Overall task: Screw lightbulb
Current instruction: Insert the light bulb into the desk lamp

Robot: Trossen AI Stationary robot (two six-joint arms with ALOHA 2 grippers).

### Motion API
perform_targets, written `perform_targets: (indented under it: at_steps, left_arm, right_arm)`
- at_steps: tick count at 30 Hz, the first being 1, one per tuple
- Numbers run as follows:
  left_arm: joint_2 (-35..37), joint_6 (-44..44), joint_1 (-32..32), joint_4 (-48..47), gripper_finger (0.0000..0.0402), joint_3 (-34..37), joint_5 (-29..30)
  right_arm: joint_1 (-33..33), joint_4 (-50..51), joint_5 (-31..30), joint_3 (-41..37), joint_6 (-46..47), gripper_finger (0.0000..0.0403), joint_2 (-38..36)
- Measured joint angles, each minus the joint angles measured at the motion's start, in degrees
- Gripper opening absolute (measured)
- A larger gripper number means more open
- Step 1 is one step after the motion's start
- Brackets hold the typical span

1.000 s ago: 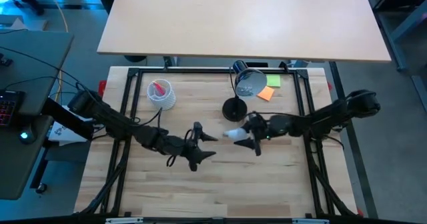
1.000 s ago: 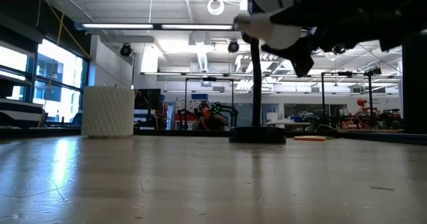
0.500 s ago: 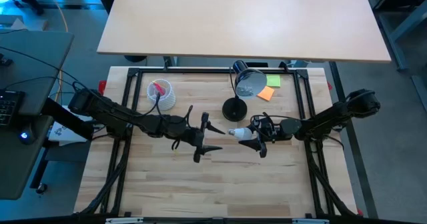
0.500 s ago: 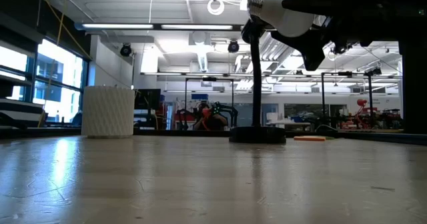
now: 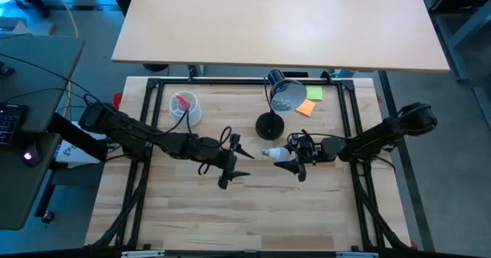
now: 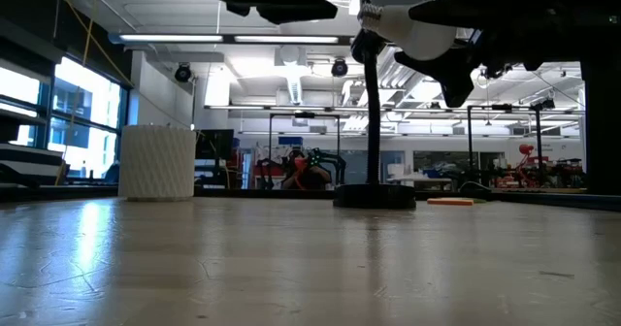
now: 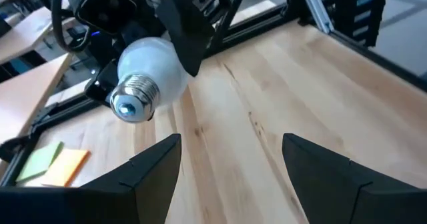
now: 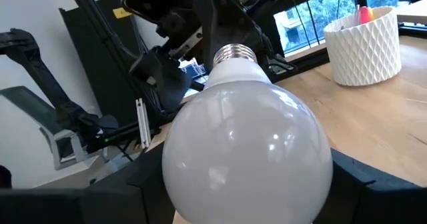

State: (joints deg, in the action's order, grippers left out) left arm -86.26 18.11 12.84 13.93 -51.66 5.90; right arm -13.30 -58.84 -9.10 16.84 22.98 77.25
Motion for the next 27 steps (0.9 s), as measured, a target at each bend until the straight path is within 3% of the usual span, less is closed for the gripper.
perform_targets:
  at_steps: [11,18,27]
  left_arm:
    - [0.00,-1.99,0.00,0.98,0.0257,-0.02,-0.80]
    - [0.00,13.33,0.42,-3.35,0.0257,-0.02,-0.73]
    - [-0.27,14.98,-1.12,7.43,0.0257,-0.02,3.55]
  right_arm:
    - [0.02,0.08,-0.02,0.00,0.53,0.0246,0.00]
    - [0.08,0.10,-0.03,0.00,0.14,0.0246,0.00]
    - [0.15,0.12,-1.30,0.00,-0.04,0.0246,0.00]
